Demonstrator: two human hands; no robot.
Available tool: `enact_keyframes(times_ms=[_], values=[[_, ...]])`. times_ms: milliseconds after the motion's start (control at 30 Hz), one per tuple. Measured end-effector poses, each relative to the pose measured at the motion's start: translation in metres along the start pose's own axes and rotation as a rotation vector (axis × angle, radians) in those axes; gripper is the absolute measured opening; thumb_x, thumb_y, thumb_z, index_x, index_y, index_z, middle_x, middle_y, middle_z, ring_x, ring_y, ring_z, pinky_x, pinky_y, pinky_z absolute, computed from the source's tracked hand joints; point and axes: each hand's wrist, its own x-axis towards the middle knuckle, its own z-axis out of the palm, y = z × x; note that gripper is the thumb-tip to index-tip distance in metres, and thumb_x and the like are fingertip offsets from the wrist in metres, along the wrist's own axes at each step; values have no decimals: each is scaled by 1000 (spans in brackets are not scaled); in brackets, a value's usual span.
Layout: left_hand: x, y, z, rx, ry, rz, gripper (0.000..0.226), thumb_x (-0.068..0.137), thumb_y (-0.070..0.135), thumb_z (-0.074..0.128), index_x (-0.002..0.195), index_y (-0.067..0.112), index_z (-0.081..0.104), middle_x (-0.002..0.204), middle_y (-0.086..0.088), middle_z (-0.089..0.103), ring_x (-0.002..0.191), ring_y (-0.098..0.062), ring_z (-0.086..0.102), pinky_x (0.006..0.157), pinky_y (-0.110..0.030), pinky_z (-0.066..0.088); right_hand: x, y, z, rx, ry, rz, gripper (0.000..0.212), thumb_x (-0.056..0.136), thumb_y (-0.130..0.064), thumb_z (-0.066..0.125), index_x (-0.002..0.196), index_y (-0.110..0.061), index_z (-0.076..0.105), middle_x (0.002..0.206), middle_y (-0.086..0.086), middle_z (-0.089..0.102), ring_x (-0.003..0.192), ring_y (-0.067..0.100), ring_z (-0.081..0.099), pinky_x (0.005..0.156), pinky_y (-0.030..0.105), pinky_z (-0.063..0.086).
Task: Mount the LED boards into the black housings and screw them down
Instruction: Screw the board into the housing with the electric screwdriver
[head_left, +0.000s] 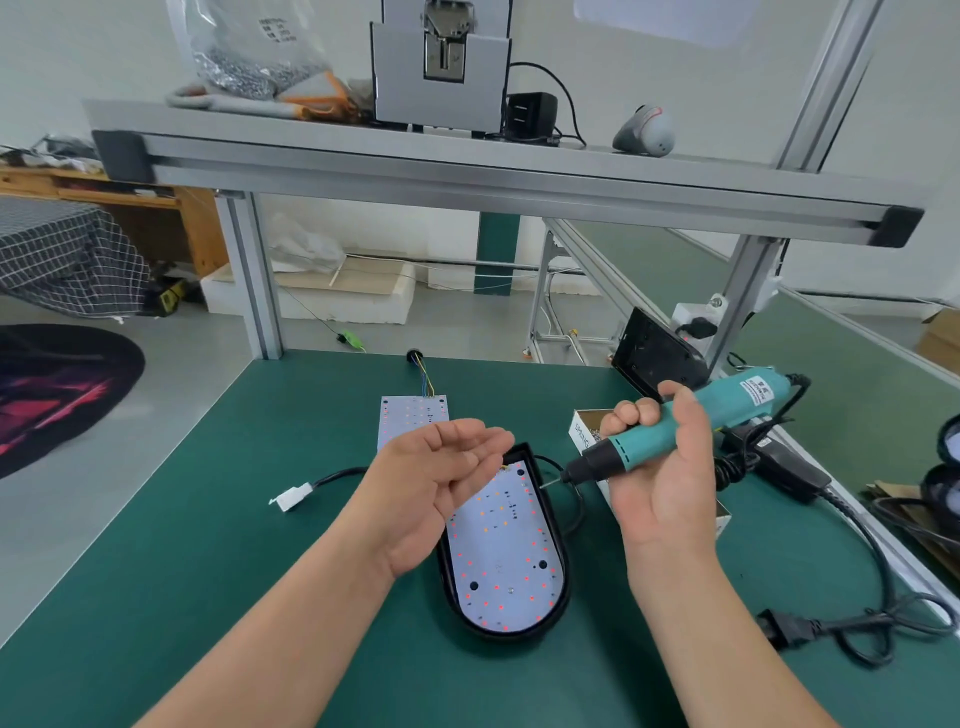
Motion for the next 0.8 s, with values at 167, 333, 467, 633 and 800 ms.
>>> enact_keyframes(times_ms=[167,333,467,633,800], values=[[-4,-9,4,170,9,-16,12,102,-4,62,113,-6,62,108,-22,79,98,-24,80,74,-23,63,-6,0,7,27,-37,20,12,103,-26,60,107,-16,55,77,-1,45,71,17,50,73,29,51],[-7,-16,8,400,-19,-27,7,101,7,69,103,0,69,89,-16,78,73,-17,75,63,-22,60,-10,0,10,37,-47,32,12,102,-25,60,107,-16,55,77,-1,45,72,16,49,76,30,47],[-6,-14,4,361,-59,-119,11,102,4,66,106,-5,71,100,-20,79,94,-22,79,75,-23,63,-9,1,8,33,-42,36,12,102,-24,60,108,-15,55,77,0,47,72,17,51,75,30,49],[-6,-5,-3,245,-155,-258,22,103,-15,51,115,-16,69,118,-29,75,116,-30,75,87,-25,62,-7,2,5,27,-31,33,11,103,-23,60,108,-15,55,77,0,46,72,17,51,75,30,50],[-5,-7,-2,313,-143,-229,17,103,-5,58,114,-12,70,114,-26,77,112,-27,76,83,-23,63,-7,2,5,33,-37,28,10,103,-23,59,108,-15,56,76,0,47,72,17,52,74,30,50]])
